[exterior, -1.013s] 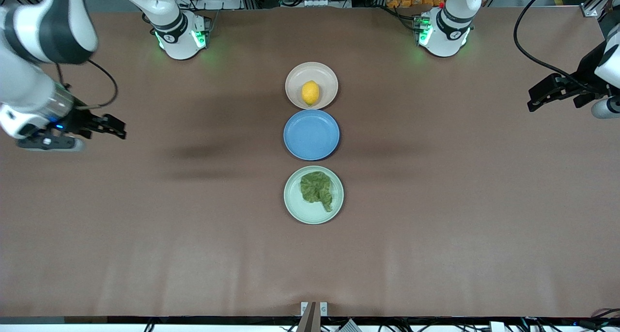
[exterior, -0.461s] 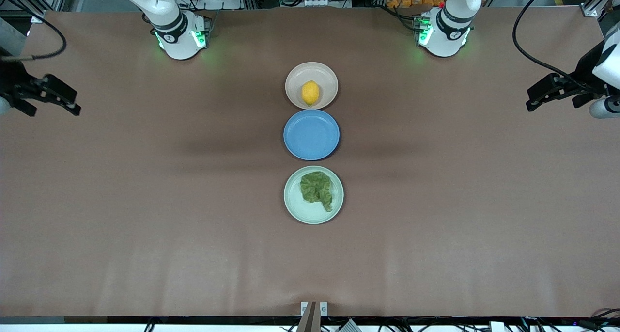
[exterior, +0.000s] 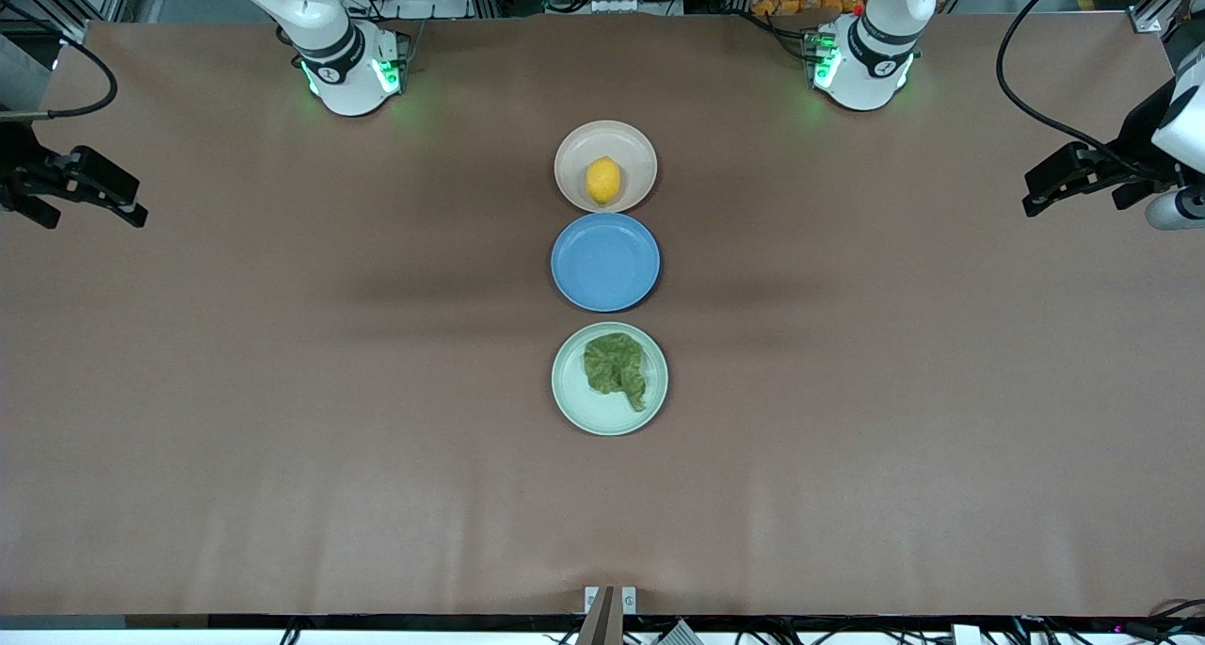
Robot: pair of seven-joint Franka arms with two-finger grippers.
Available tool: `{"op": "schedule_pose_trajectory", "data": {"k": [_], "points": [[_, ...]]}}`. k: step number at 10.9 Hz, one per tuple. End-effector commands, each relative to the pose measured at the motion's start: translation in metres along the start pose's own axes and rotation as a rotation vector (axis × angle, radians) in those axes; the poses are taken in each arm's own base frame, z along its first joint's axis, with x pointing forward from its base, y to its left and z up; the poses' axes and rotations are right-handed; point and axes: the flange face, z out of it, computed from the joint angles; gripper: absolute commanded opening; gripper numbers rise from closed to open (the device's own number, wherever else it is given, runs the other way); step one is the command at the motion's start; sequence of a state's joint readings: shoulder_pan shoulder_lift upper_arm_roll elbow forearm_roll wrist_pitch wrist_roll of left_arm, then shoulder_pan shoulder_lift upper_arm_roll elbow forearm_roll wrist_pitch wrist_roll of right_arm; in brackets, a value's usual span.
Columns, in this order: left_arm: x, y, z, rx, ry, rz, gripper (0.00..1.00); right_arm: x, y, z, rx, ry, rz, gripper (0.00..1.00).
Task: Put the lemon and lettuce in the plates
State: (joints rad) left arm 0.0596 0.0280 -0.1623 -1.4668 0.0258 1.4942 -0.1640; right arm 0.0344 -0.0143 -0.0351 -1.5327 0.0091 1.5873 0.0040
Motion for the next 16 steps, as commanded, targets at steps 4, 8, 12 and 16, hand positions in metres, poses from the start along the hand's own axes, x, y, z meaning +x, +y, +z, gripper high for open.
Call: {"op": "schedule_pose_trajectory", "data": {"k": [4,8,12,16], "points": [[-0.004,-0.001,-0.005,0.018,0.0,0.024,1.0,0.001,0.011,0.002,0.008,-0.054,0.012,1.0],[-0.003,0.0,-0.004,0.015,-0.003,0.023,1.0,-0.003,0.021,0.002,0.006,-0.076,0.027,1.0],[-0.003,0.002,-0.003,0.015,-0.005,0.026,1.0,-0.003,0.021,0.002,0.008,-0.076,0.024,1.0],[-0.003,0.004,-0.003,0.015,-0.003,0.031,1.0,-0.003,0.019,0.003,0.009,-0.077,0.022,1.0]]}}
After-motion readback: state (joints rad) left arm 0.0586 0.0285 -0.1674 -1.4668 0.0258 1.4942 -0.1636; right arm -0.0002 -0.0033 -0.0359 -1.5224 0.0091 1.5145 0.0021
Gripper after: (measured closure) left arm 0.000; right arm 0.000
